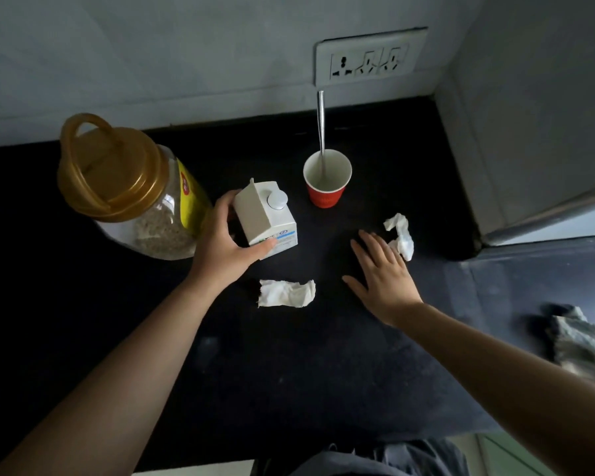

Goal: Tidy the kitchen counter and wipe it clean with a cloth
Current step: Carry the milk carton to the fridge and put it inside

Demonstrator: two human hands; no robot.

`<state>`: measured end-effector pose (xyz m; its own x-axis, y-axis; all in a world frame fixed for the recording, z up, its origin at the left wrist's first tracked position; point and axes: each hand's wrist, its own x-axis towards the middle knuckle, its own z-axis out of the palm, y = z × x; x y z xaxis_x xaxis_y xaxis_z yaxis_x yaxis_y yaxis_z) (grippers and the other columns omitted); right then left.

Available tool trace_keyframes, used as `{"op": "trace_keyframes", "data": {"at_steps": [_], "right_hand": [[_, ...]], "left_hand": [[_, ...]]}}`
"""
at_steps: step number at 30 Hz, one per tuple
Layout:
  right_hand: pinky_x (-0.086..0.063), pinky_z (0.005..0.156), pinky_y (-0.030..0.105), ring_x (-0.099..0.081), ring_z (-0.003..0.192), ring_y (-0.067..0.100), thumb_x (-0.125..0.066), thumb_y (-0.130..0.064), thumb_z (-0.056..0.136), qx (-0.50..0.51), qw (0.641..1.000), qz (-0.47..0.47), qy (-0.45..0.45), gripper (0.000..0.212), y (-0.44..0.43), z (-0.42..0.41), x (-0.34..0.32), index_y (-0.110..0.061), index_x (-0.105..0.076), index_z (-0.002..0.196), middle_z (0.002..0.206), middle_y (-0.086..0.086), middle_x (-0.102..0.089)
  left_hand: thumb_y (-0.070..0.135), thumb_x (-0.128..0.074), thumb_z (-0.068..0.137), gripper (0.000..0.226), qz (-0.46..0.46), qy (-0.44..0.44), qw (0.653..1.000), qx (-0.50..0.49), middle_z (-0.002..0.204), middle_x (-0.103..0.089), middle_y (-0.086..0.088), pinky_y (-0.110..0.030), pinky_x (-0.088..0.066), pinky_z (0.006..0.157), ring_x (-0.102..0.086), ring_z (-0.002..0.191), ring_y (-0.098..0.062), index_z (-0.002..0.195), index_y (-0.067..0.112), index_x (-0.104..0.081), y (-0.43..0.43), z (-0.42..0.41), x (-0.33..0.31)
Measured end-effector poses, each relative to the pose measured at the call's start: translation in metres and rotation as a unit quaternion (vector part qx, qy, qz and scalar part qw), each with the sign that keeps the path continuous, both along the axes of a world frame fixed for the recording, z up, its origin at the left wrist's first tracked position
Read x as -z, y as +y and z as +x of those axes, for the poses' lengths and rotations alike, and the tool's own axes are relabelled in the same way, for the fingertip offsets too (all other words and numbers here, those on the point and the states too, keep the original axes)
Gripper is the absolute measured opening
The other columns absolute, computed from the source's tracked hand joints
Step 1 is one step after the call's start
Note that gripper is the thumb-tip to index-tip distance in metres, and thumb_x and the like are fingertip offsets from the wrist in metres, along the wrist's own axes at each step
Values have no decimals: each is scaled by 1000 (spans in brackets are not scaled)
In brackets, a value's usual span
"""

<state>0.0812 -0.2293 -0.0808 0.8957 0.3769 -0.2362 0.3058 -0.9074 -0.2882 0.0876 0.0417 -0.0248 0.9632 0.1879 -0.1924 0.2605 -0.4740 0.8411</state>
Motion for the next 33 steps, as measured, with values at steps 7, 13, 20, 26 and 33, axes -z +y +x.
{"op": "trace_keyframes", "data": {"at_steps": [7,13,20,26,33], "right_hand": [[-21,111,43,-30,138,32,-34,-52,87,3,1000,-3,-3,66,-1,-1,6,-10,-39,138,149,13,-35],[-19,110,40,-33,137,30,-36,-52,89,-9,999,-12,-29,64,-1,3,6,-11,-41,137,148,11,-38],[-21,113,37,-15,142,22,-39,-47,94,-61,996,43,51,63,-16,4,-28,-14,-23,145,155,5,-20],[-40,95,30,-41,125,20,-47,-39,94,-153,969,189,39,46,-79,-56,-75,-16,-43,133,136,1,-46],[-46,90,29,-50,113,11,-47,-39,93,-176,935,247,183,36,-139,-139,-88,-20,-52,123,126,-5,-52]], "left_hand": [[26,-84,57,86,-13,1,1000,-8,125,-53,5,-37,-53,89,-54,115,-12,129,30,-38,-1,1,3],[24,-86,56,86,44,-37,998,-14,125,-51,11,-29,-44,96,-49,116,-7,129,31,-41,-20,-2,-21],[9,-83,62,77,-45,-92,984,-144,115,-57,14,-11,-48,76,-57,108,1,125,32,-44,-76,-61,-67],[24,-84,52,80,-145,-129,947,-256,120,-61,8,-27,-53,84,-60,111,-8,122,38,-47,-153,-155,-78],[25,-85,52,79,-151,-100,898,-402,115,-59,15,-17,-54,72,-60,106,-6,121,32,-47,-251,-286,-57]]}}
